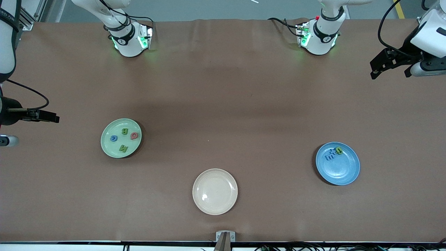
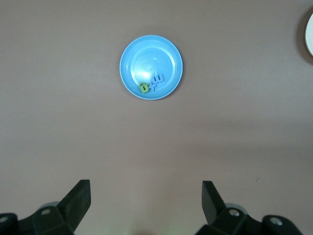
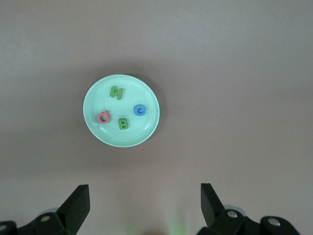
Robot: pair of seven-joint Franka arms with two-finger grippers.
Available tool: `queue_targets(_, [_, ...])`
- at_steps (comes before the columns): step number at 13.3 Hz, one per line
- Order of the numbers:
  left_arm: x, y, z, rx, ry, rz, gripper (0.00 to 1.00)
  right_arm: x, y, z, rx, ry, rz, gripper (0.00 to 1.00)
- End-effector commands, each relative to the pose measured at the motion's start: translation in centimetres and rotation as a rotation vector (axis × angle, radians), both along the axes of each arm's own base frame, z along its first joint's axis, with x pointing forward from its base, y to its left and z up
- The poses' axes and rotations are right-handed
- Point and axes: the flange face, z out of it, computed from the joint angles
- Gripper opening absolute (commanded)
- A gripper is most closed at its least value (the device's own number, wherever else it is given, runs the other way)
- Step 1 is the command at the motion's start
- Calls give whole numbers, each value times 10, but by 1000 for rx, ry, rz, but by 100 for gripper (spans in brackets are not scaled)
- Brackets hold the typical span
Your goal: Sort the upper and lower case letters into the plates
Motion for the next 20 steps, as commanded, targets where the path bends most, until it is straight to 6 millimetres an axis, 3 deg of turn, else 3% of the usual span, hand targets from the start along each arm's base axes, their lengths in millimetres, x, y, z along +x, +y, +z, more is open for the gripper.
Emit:
queue_targets(1, [-1, -2, 1, 0, 31, 18, 100, -2, -2, 2, 5, 18, 2, 100])
queue_targets(4, [3, 6, -4, -1, 43, 32, 100, -5, -1, 2, 22, 23, 4, 100])
queue_targets(7, [3, 9, 1, -10, 34, 22, 100, -13, 14, 4, 8, 5, 24, 100])
queue_targets(9, [13, 11, -10, -6, 49, 27, 100, -26, 12, 9, 3, -35, 16, 100])
queue_targets(11, [18, 8, 4, -10, 15, 27, 100, -35, 4, 18, 6, -55, 4, 100])
queue_targets(16, [15, 7, 7, -18, 10, 21, 100, -62, 4, 51, 18, -96, 11, 100])
queue_targets(20, [13, 1, 7, -9, 17, 11, 100, -79, 7, 61, 10, -108, 18, 100])
